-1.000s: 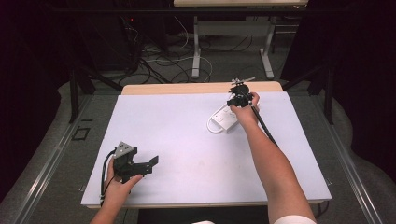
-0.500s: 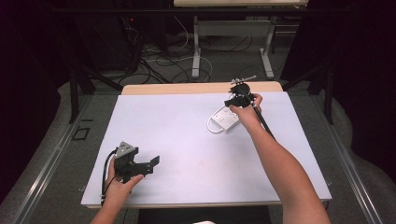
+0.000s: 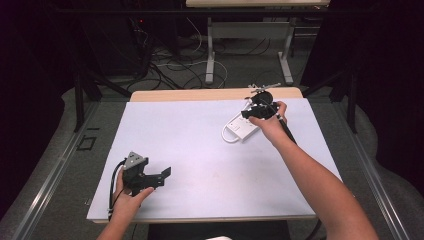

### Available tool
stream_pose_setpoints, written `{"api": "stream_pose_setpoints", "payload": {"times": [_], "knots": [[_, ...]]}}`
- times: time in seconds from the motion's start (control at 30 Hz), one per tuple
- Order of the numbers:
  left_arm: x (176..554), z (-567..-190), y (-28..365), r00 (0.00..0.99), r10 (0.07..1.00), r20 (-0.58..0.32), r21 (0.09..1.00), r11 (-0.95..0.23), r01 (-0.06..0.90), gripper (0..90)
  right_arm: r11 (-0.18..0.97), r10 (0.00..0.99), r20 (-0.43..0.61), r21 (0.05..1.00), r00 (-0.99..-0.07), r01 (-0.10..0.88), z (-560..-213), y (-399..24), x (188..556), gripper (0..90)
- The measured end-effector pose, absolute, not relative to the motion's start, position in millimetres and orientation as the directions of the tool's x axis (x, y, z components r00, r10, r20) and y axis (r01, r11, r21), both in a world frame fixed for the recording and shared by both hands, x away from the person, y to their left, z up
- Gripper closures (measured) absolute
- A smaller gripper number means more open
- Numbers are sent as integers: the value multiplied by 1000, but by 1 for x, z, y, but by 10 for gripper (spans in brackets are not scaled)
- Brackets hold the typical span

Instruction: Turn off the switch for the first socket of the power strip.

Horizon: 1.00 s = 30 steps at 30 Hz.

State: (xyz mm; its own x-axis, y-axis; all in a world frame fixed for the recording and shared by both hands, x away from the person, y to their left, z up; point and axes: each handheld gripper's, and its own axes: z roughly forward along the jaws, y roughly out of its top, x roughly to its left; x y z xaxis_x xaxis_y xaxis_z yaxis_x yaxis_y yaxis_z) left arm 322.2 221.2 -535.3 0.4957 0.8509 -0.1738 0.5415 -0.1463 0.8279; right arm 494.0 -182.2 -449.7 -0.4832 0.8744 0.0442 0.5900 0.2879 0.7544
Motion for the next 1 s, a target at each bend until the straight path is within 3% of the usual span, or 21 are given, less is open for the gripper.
{"api": "stream_pose_setpoints", "payload": {"times": [0.33,0.6,0.8,1.0], "knots": [[321,-535,221,494,852,-173,831,-143,537,18,325,829,23,794,-559,514,-441,-177,452,409],[321,-534,220,493,853,-172,829,-145,540,18,314,823,26,812,-568,492,-440,-188,430,306],[321,-534,221,492,854,-168,829,-147,539,18,297,827,30,825,-562,481,-441,-202,415,174],[320,-534,221,490,855,-168,829,-146,540,18,289,830,21,838,-558,462,-444,-214,397,136]]}}
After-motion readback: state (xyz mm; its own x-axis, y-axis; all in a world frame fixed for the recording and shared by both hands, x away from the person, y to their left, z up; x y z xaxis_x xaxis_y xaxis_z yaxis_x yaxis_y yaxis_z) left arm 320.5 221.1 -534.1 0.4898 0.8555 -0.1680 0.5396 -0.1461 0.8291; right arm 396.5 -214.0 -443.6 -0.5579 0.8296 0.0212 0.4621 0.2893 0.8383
